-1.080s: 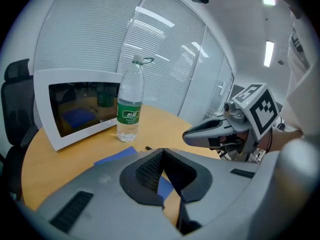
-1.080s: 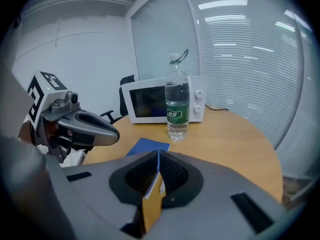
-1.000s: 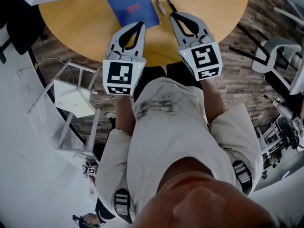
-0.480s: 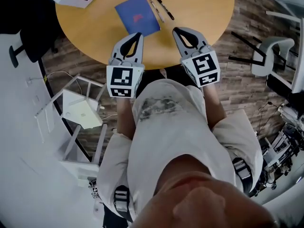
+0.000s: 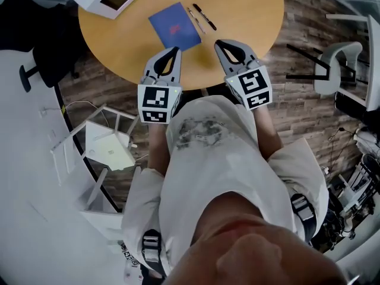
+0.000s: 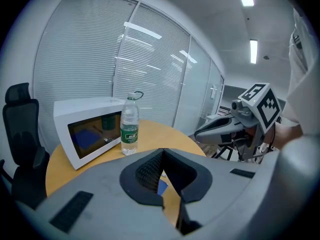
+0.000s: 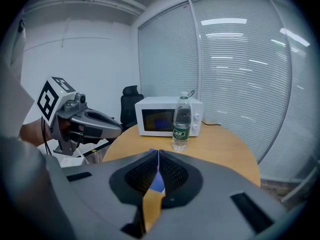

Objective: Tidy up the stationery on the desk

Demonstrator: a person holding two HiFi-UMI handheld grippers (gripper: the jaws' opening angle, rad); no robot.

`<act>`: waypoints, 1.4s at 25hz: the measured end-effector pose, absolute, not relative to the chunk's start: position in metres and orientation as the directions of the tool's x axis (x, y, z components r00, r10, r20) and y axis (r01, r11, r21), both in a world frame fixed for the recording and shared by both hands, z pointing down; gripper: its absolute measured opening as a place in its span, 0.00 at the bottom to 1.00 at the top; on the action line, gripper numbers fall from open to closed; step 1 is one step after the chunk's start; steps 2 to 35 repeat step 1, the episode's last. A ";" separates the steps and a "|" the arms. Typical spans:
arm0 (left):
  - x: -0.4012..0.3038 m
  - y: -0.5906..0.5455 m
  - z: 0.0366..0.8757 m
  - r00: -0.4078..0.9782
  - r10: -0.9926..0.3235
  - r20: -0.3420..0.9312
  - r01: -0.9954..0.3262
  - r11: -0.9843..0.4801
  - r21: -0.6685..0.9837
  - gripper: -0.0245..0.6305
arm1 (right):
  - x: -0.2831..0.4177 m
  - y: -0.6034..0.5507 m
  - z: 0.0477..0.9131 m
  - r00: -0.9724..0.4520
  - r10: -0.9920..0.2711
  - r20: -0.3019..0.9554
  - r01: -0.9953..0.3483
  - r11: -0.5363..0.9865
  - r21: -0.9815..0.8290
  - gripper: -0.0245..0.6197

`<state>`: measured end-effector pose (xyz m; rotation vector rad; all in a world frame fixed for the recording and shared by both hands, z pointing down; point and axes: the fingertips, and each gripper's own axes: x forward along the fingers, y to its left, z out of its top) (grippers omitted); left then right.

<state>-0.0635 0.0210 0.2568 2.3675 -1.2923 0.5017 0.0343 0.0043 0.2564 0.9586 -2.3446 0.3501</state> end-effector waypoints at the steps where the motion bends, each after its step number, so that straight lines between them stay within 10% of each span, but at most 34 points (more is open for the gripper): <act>1: -0.065 0.023 0.257 0.510 -0.708 0.487 -0.851 -0.496 0.171 0.05 | 0.032 0.006 0.257 -0.576 -0.554 0.601 -0.706 0.708 -0.023 0.14; 35: -0.065 0.023 0.257 0.510 -0.708 0.487 -0.851 -0.496 0.171 0.05 | 0.032 0.006 0.257 -0.576 -0.554 0.601 -0.706 0.708 -0.023 0.14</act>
